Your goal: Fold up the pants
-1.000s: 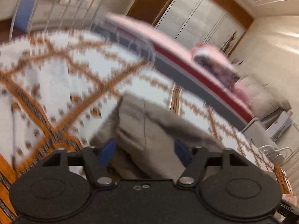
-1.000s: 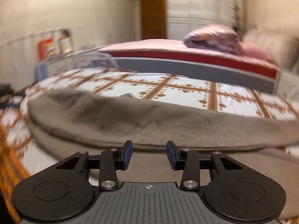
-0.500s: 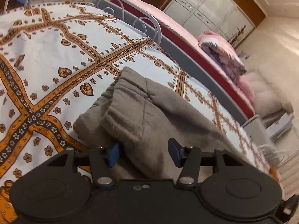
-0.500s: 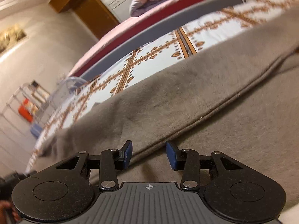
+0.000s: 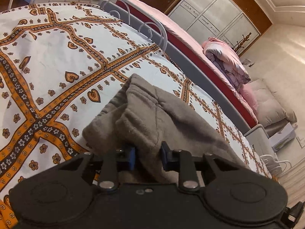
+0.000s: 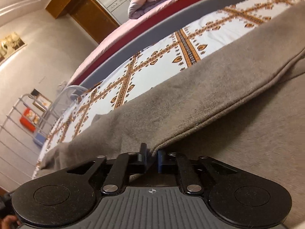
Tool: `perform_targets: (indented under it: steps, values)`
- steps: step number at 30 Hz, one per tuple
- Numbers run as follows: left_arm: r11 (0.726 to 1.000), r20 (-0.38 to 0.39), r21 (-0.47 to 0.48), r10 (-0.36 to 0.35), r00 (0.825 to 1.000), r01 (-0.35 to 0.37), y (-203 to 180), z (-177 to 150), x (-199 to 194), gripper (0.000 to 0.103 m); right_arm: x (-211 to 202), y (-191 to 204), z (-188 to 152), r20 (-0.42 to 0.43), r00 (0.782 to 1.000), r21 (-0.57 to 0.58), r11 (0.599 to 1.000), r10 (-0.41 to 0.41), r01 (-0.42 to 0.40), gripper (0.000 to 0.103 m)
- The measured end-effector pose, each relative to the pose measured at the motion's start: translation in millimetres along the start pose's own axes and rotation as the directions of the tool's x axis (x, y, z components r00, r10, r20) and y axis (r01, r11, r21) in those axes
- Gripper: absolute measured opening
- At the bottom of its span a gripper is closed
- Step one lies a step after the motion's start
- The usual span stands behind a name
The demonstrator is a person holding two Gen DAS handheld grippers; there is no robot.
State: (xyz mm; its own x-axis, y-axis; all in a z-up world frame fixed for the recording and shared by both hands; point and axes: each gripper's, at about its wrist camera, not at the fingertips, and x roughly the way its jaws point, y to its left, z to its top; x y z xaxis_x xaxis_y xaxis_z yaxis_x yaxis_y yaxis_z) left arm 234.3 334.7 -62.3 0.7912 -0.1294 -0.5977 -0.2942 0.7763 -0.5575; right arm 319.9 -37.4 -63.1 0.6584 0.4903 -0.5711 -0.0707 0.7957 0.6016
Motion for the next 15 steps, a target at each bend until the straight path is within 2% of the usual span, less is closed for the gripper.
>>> perform_targets:
  steps: [2,7,10,12,14,15]
  values:
    - [1.000,0.003,0.004,0.011,1.000,-0.011,-0.8,-0.9,-1.5,0.016,-10.0,0.6,-8.2,0.018,1.000,-0.017,1.000,-0.021,0.022,0.061]
    - [1.000,0.019,-0.004,0.025,1.000,-0.025,-3.4,-0.3,0.9,0.017,-10.7,-1.0,-16.2,0.032,0.999,0.045,0.999,-0.003,0.002,0.062]
    - [1.000,0.021,-0.003,0.028,0.999,-0.028,-3.1,0.4,4.1,0.017,1.6,-6.8,-7.7,0.034,0.999,0.149,0.988,0.027,-0.032,0.062]
    - [1.000,0.016,-0.007,0.028,0.999,-0.028,-1.6,2.4,8.7,0.017,9.7,-11.9,0.5,0.036,0.998,0.226,0.972,0.050,-0.057,0.056]
    - [1.000,0.016,-0.015,0.020,1.000,-0.020,-0.5,6.8,12.7,0.015,20.8,-15.5,9.2,0.011,0.999,0.257,0.965,0.044,-0.045,0.005]
    - [1.000,0.019,-0.020,0.008,1.000,-0.007,-0.4,10.3,13.4,0.014,25.8,-17.8,12.2,-0.013,0.999,0.263,0.964,0.042,-0.037,0.005]
